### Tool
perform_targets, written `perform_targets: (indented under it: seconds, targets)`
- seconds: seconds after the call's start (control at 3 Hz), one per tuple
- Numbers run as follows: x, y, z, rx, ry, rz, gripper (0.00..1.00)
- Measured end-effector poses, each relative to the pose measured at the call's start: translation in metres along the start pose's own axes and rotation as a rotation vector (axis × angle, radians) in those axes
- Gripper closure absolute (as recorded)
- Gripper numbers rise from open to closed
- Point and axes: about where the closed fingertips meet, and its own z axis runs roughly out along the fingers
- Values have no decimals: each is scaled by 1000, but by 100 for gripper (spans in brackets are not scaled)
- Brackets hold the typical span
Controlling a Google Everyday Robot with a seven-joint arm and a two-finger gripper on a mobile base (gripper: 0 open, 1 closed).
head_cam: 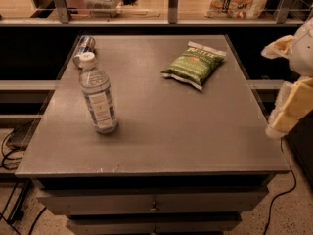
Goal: Knock blue plastic bottle over
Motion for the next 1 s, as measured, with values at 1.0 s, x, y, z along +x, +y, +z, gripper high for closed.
perform_targets:
  seconds: [1.0]
  targets:
    - [-57, 12, 24, -97, -218, -101, 0]
